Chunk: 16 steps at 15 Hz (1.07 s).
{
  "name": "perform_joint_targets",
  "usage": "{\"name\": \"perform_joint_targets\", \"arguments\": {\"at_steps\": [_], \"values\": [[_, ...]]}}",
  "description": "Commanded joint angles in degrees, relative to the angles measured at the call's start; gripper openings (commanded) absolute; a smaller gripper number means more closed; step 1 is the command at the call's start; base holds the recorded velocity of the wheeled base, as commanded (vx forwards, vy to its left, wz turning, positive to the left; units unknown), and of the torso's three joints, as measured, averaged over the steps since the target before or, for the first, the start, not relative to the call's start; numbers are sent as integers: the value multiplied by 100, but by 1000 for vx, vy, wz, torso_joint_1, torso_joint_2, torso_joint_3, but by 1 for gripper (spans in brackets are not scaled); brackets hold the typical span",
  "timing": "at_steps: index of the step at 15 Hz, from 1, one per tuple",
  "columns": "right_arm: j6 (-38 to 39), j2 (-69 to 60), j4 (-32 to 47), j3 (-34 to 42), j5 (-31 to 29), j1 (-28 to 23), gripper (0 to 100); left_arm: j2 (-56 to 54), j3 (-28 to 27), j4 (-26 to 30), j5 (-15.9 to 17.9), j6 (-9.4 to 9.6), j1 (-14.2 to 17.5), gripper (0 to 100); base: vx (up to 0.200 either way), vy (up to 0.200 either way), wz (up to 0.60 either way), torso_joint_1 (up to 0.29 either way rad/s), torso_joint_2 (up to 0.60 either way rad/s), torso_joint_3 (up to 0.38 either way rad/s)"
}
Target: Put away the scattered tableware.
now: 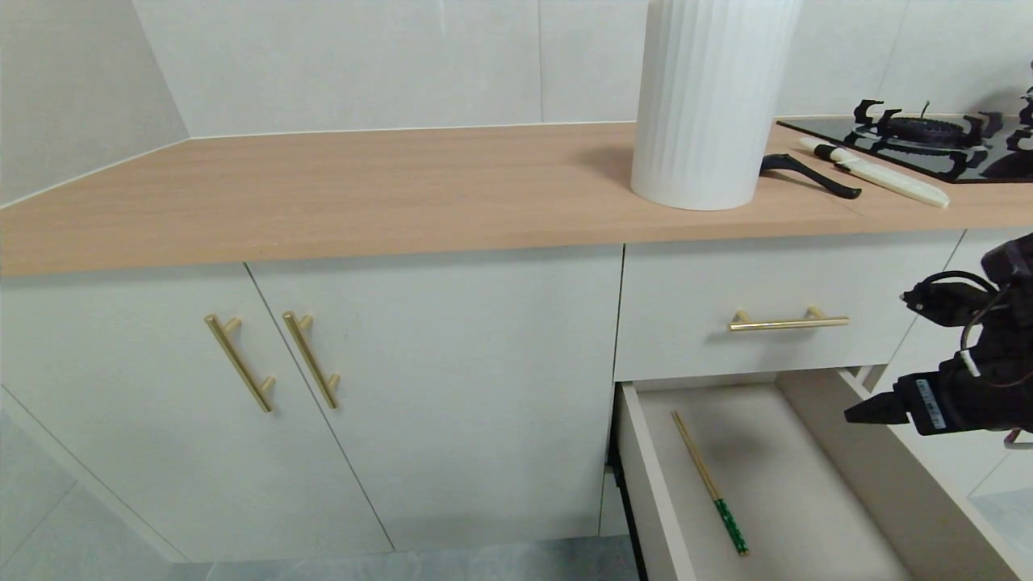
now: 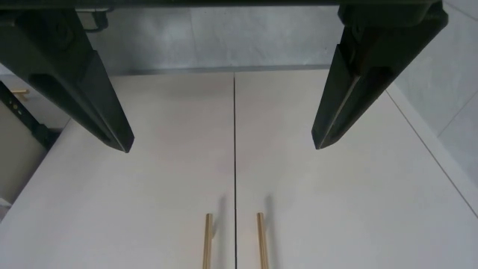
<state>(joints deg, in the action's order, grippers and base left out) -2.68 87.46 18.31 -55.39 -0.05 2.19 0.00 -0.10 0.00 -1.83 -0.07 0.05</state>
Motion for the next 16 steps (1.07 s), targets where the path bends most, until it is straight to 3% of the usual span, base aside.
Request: {"name": "perform_joint_targets", "arguments": {"at_steps": [1, 8, 16], "values": [[-110, -449, -12, 2, 14, -132, 100, 9, 1, -9, -2, -1, 4, 100, 0, 0, 0, 56, -173, -105], [-268, -510, -29, 152, 14, -123, 100, 9, 1, -9, -2, -1, 4, 100, 0, 0, 0, 106, -399, -263], [-277, -484, -29, 152, 14, -123, 100, 9, 1, -9, -2, -1, 4, 100, 0, 0, 0, 227, -466, -276]]}}
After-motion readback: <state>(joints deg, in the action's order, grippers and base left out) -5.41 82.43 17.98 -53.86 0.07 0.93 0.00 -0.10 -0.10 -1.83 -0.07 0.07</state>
